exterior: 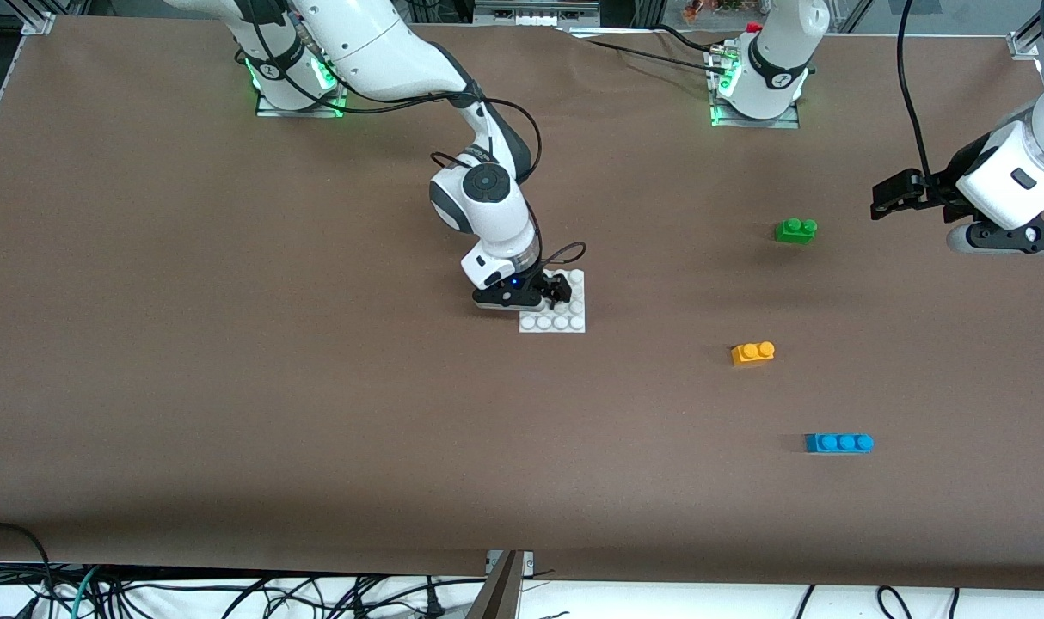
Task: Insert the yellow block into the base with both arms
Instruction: 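Release the plate and retract the right gripper while the left gripper reaches out, then lower the left gripper onto the yellow block and grasp it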
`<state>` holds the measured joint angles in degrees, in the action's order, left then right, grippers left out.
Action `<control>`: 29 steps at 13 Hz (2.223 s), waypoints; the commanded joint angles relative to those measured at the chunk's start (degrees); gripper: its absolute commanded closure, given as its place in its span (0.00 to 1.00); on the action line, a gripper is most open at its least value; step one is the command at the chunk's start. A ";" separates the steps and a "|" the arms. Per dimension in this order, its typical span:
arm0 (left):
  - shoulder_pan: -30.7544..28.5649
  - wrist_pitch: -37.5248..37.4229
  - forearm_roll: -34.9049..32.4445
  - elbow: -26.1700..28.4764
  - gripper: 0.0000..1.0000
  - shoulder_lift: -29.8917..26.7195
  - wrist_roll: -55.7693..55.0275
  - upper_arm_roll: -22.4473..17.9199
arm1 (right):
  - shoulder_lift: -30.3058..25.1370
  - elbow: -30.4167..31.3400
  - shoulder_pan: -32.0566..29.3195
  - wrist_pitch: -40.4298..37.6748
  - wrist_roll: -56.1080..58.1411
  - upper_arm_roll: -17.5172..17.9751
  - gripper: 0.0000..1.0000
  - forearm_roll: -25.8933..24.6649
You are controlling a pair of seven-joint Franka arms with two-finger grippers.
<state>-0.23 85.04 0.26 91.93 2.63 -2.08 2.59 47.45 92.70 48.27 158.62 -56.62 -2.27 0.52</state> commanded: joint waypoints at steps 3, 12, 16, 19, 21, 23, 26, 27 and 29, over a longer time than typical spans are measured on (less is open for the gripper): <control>-0.21 -1.63 -1.14 -2.02 0.00 0.80 0.85 0.23 | -1.12 -8.23 -2.91 -11.90 -0.42 0.69 0.01 0.44; -0.12 -2.59 -0.88 -1.84 0.00 1.67 0.50 0.31 | -23.77 -5.35 -16.95 -49.79 22.13 0.77 0.01 0.88; 0.49 -5.49 -0.52 -1.32 0.00 2.29 0.42 0.49 | -38.45 3.79 -24.26 -57.35 34.02 0.78 0.01 1.23; 0.67 -4.36 -0.35 -1.14 0.00 7.46 -0.02 0.49 | -44.88 4.25 -29.09 -66.67 42.79 0.25 0.01 1.24; 0.67 1.94 0.52 0.52 0.00 10.80 -1.43 0.67 | -47.53 3.98 -32.25 -71.15 46.32 0.16 0.01 1.24; 0.85 10.63 0.88 2.28 0.00 14.40 -2.39 1.28 | -49.81 3.89 -34.54 -72.58 50.01 -0.45 0.01 0.97; 1.89 19.53 0.97 2.72 0.00 19.94 -5.81 1.54 | -50.79 2.41 -35.08 -72.40 53.87 -3.70 0.01 0.54; 2.69 23.12 0.71 3.16 0.00 21.87 -6.61 1.55 | -50.79 2.40 -36.74 -71.88 54.68 -3.71 0.01 0.62; 3.22 32.86 0.09 7.27 0.00 24.69 -6.88 1.46 | -50.88 2.57 -37.45 -71.96 54.60 -3.71 0.01 0.45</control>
<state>2.22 111.17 0.57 96.07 25.67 -7.89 4.23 -2.60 94.62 11.91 86.37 -3.17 -6.39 0.95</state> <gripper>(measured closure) 0.000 0.004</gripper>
